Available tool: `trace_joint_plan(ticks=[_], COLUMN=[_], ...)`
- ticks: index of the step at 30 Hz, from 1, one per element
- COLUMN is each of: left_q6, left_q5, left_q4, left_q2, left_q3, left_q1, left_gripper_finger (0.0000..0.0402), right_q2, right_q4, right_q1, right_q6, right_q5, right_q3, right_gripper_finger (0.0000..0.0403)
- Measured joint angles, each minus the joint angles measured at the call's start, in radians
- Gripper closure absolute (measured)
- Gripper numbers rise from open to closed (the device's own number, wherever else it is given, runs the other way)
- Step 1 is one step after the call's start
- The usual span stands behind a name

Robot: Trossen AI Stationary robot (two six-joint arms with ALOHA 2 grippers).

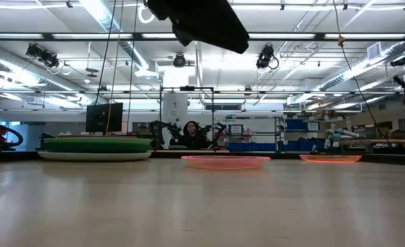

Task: Stack plastic plates
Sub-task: Stack the small blue plate on the small red plate

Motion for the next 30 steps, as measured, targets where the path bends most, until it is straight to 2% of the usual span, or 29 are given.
trace_joint_plan(ticks=[4, 7, 16, 22, 30], left_q6=[0.001, 0.001, 0.003, 0.003, 0.003], left_q5=[0.000, 0.000, -0.001, -0.002, -0.002], left_q4=[0.007, 0.009, 0.022, 0.024, 0.020], left_q2=[0.000, 0.000, 0.000, 0.000, 0.000], left_q3=[0.000, 0.000, 0.000, 0.000, 0.000], left_q1=[-0.003, -0.002, -0.002, 0.004, 0.002], left_gripper_finger=[0.0322, 0.0322, 0.0322, 0.0322, 0.0322], right_q2=[0.001, 0.004, 0.005, 0.061, 0.078], right_q4=[0.152, 0.218, 0.279, 0.288, 0.275], right_q1=[0.017, 0.030, 0.061, 0.061, 0.060], right_q6=[0.053, 0.095, 0.211, 0.248, 0.252], right_q5=[-0.095, -0.117, -0.069, -0.037, -0.034], right_q3=[-0.075, -0.108, -0.115, -0.111, -0.104], right_gripper_finger=[0.0201, 0.0201, 0.0202, 0.0204, 0.0253])
